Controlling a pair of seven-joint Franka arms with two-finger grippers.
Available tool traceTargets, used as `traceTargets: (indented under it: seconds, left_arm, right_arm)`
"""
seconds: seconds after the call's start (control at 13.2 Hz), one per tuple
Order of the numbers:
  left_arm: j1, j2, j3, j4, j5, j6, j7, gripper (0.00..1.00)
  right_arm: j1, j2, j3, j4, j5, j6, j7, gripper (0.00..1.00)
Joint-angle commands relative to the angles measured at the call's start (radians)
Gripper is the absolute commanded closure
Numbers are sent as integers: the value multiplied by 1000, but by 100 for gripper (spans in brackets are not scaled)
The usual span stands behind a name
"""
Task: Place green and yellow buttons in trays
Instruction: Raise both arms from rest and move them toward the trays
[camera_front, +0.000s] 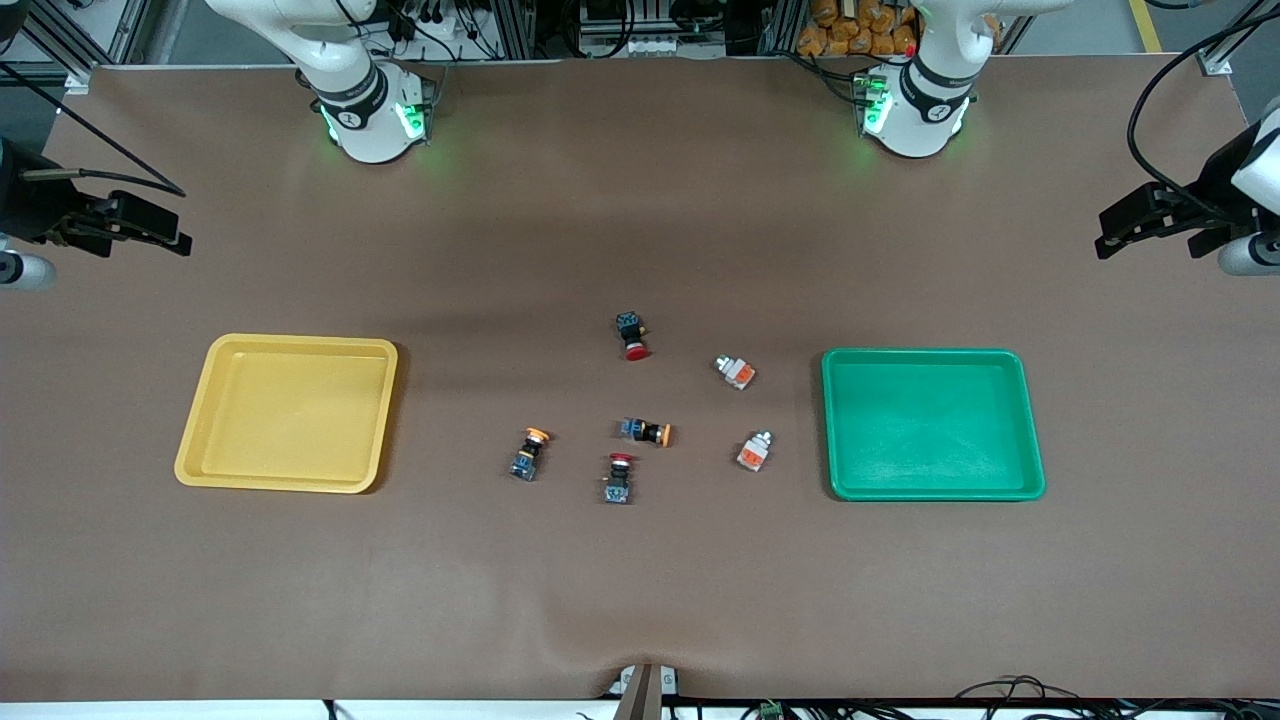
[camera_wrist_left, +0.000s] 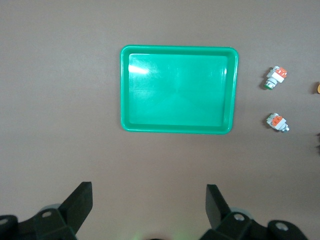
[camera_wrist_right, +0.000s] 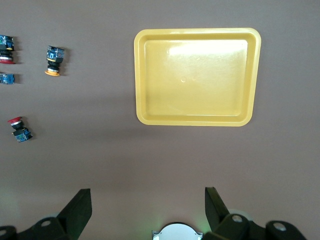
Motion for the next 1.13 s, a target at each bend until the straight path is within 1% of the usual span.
traceTargets:
  seconds: [0.0, 0.45, 0.68, 0.75, 0.91, 0.98, 1.06]
  left_arm:
    - [0, 11, 2, 22, -18, -15, 24, 0]
    - [0, 29, 2, 24, -27, -14, 28, 0]
    - [-3, 58, 2, 22, -38, -12, 27, 0]
    - [-9, 72, 2, 22, -38, -8, 25, 0]
    - [-16, 98, -2, 17, -38, 0, 18, 0]
    - [-25, 109, -6, 11, -41, 11, 16, 0]
    - [-34, 126, -7, 7, -41, 23, 12, 0]
  right_arm:
    - [-21, -10, 12, 10, -16, -17, -11, 0]
    - [-23, -3, 11, 10, -16, -14, 1, 0]
    - [-21, 7, 12, 19, -3, -8, 116, 0]
    - [-18, 23, 12, 29, -1, -3, 127, 0]
    - [12, 68, 18, 51, -2, 20, 138, 0]
    - [48, 90, 17, 60, -7, 38, 158, 0]
    - [71, 104, 17, 62, -6, 58, 212, 0]
